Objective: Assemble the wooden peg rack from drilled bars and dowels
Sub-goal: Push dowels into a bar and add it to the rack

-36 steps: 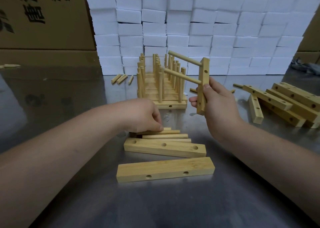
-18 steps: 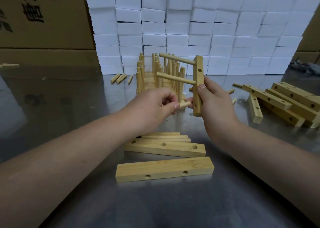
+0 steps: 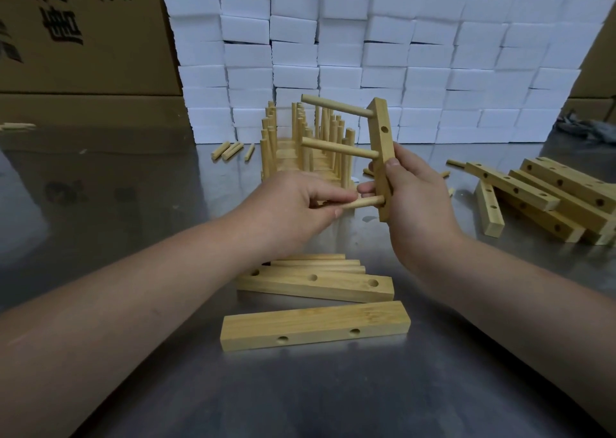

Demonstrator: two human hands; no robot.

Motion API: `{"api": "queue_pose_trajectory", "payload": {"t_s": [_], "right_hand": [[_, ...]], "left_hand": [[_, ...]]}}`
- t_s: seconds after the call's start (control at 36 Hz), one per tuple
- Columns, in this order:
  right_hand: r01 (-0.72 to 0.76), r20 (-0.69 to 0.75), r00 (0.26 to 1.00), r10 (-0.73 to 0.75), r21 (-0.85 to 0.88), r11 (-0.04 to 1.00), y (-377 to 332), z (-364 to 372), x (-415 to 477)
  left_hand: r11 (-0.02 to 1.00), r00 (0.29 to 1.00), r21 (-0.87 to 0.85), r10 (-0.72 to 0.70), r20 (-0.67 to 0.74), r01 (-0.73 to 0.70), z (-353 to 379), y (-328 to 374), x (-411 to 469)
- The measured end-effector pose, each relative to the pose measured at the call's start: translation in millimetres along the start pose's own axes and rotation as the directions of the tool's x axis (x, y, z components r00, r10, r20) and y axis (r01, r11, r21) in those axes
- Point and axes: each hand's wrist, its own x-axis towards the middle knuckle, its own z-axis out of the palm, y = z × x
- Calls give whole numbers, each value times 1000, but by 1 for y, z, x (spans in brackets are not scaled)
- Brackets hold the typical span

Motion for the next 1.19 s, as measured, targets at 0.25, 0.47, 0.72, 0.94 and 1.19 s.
{"api": "queue_pose_trajectory", "payload": {"t_s": [0.25,0.47,0.72,0.94,1.19], "right_hand": [[-23,-27,999,23,7,1000,-1,0,0],[21,-8,1000,-21,-6,1000,-1,0,-1],[99,51,994,-96,-46,994,-2,1,-6],[147,54,988,-141,-105,984,0,2,-8],[252,73,967,-243,-145,957,-1,3,-12]], "left_hand": [[986,992,108,126,15,-127,2,0,-1],[979,994,178,103,-22,-97,1,2,-2],[936,984,334,153,-95,-114,-2,8,-5],[947,988,295,148,-47,-128,0,8,-6],[991,994,80,-104,-32,106,4,14,-3]]}}
